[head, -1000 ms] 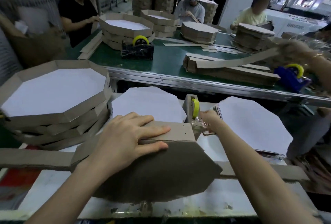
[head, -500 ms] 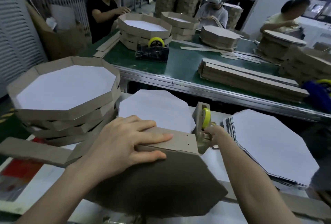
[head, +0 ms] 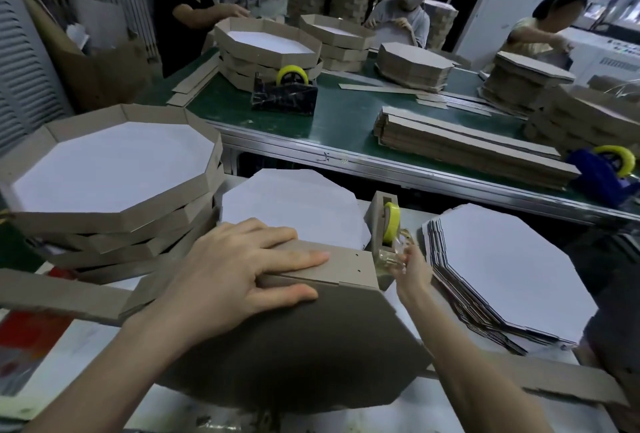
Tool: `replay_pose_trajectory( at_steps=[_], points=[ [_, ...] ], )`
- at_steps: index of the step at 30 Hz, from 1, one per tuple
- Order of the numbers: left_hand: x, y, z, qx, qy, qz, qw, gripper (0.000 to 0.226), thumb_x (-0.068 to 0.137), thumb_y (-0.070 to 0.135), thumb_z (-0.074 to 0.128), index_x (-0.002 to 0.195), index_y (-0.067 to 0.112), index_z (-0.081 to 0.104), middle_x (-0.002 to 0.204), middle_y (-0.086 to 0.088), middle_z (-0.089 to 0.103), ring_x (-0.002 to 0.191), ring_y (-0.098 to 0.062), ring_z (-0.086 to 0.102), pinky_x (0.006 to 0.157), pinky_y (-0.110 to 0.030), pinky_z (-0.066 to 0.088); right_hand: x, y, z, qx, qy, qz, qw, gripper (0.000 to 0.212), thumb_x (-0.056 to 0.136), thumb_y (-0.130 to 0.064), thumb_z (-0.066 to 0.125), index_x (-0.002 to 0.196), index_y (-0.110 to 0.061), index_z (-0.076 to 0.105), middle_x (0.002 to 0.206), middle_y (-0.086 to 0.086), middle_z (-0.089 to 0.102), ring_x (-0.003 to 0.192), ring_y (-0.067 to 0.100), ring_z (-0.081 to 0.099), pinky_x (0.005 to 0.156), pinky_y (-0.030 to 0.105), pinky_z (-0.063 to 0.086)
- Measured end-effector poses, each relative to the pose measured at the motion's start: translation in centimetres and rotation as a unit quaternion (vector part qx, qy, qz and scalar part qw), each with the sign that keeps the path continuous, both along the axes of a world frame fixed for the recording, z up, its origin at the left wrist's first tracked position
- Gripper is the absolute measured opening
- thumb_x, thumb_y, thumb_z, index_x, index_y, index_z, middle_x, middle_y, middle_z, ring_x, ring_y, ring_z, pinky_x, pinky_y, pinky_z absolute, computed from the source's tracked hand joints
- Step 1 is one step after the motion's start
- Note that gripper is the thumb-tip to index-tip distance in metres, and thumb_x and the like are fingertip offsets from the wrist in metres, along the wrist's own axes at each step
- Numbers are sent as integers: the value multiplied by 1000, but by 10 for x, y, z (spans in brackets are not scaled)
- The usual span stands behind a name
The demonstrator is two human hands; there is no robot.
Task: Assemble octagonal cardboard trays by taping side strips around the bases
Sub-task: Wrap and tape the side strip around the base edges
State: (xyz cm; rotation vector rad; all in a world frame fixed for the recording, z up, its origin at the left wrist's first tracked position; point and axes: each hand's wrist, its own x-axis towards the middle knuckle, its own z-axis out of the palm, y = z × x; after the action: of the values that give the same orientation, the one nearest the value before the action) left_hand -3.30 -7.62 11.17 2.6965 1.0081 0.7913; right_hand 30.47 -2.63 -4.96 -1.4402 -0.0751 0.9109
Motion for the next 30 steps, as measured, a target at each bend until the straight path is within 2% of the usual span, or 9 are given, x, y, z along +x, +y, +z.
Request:
replay_pose_trajectory(
  at_steps=[3,5,8,11,17,21,25,27,30],
  points=[
    [-1,0,-1,5,0,0,1000,43,82,67,44,115,50,66,104,17,68,87,-8,60,71,-22,42,-11,-25,-15,-21,-58,28,998,20,96,-3,53,102,15,58,96,25,57,80,19,57,79,38,51],
    [-2,0,-2,11,-1,2,1000,43,83,67,44,115,50,66,104,18,67,87,-8,61,70,-24,46,-18,-38,-20,-45,-86,36,995,21,95,0,56,95,21,55,113,40,53,99,30,58,100,50,47],
    [-4,-2,-4,13,-5,3,1000,42,83,67,43,115,50,65,106,17,67,89,-8,61,72,-25,46,-18,-46,-24,-72,-134,59,987,26,97,-4,58,91,20,60,136,27,53,128,34,52,102,40,45],
    [-5,-2,-5,10,-3,6,1000,42,83,68,43,115,51,64,106,18,67,90,-8,61,72,-24,45,-10,-46,-27,-106,-194,106,969,27,96,-9,60,96,18,66,134,14,57,129,25,50,90,29,39],
    [-4,-2,-4,7,4,-5,1000,42,84,68,43,117,52,63,109,19,66,90,-4,56,71,-24,42,11,-35,-40,-121,-158,107,974,22,94,-5,64,77,8,63,118,4,59,118,19,53,105,36,42],
    [-7,-4,-3,-2,10,5,1000,43,84,69,42,118,53,61,110,19,66,91,-4,58,73,-23,40,14,-51,-41,-171,-198,110,959,30,94,-13,68,66,-4,62,75,5,59,77,20,54,69,27,44],
    [-11,-5,4,-34,46,20,998,52,82,75,33,125,56,54,112,21,62,97,-6,57,82,-25,37,-13,-58,-9,-202,-255,251,912,24,94,-20,66,102,2,71,88,12,71,72,14,60,53,15,47],
    [-9,-6,9,-35,83,35,995,59,79,76,27,131,56,47,112,21,58,103,-6,54,94,-28,37,-30,-53,26,-123,-197,319,919,27,95,-14,64,119,-2,65,101,17,70,81,23,67,64,18,56],
    [6,-13,17,10,117,36,992,60,74,68,30,127,44,42,116,14,57,112,-12,52,107,-41,33,-47,-50,81,-8,-121,427,896,38,98,-21,59,135,-29,57,120,28,59,104,48,58,96,47,51]
  ],
)
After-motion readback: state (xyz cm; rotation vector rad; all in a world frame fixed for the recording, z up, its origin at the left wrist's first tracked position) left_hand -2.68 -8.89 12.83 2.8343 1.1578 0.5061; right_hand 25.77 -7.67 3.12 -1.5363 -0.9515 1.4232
